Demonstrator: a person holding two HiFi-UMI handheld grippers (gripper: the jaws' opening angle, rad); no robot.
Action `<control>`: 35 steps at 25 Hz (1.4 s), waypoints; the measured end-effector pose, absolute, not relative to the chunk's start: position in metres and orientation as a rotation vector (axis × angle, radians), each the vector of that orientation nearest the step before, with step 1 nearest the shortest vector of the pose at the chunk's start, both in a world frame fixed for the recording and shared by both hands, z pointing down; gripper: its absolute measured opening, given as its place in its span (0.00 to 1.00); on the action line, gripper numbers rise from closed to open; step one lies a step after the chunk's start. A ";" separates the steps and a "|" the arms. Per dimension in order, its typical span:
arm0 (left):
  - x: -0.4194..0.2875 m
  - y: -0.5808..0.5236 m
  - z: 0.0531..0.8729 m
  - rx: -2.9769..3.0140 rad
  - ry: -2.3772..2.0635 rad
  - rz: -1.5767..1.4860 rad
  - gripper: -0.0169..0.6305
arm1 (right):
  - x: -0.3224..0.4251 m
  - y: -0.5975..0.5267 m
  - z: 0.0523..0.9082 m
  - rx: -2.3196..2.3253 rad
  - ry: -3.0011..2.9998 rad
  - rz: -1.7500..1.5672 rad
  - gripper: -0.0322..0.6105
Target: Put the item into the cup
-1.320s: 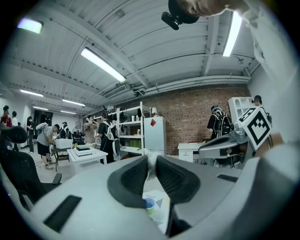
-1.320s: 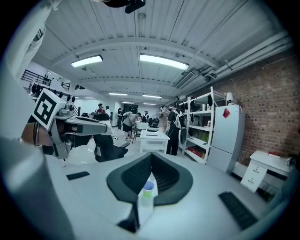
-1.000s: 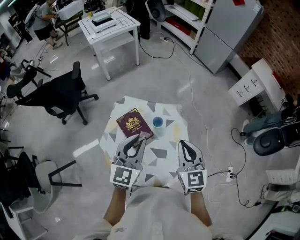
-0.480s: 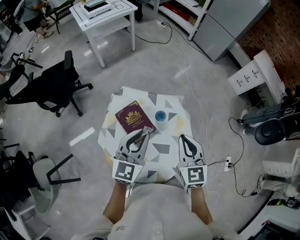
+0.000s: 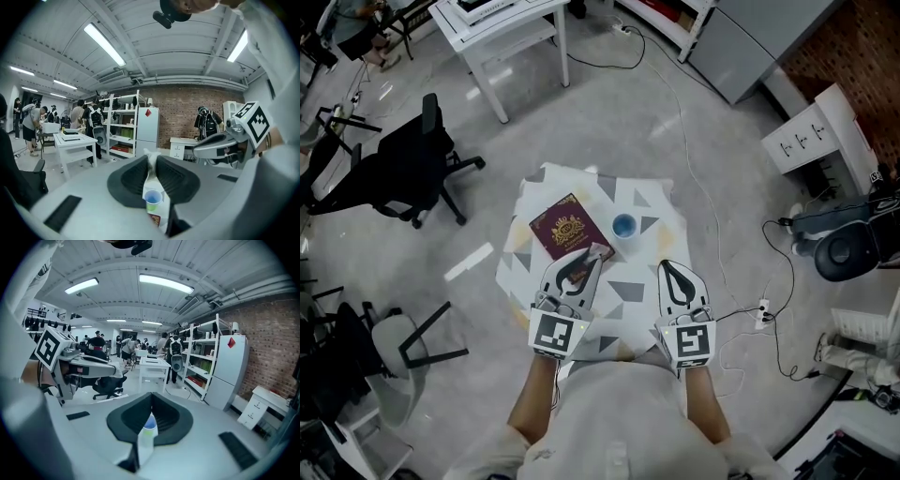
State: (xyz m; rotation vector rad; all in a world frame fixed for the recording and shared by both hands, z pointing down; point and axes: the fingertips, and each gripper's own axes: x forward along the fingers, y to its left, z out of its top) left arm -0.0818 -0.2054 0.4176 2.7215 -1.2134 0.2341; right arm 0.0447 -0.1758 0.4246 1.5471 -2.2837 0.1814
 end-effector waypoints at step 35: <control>-0.027 -0.233 0.507 2.594 -1.298 0.444 0.13 | 0.066 -0.218 0.523 1.293 -2.386 0.385 0.06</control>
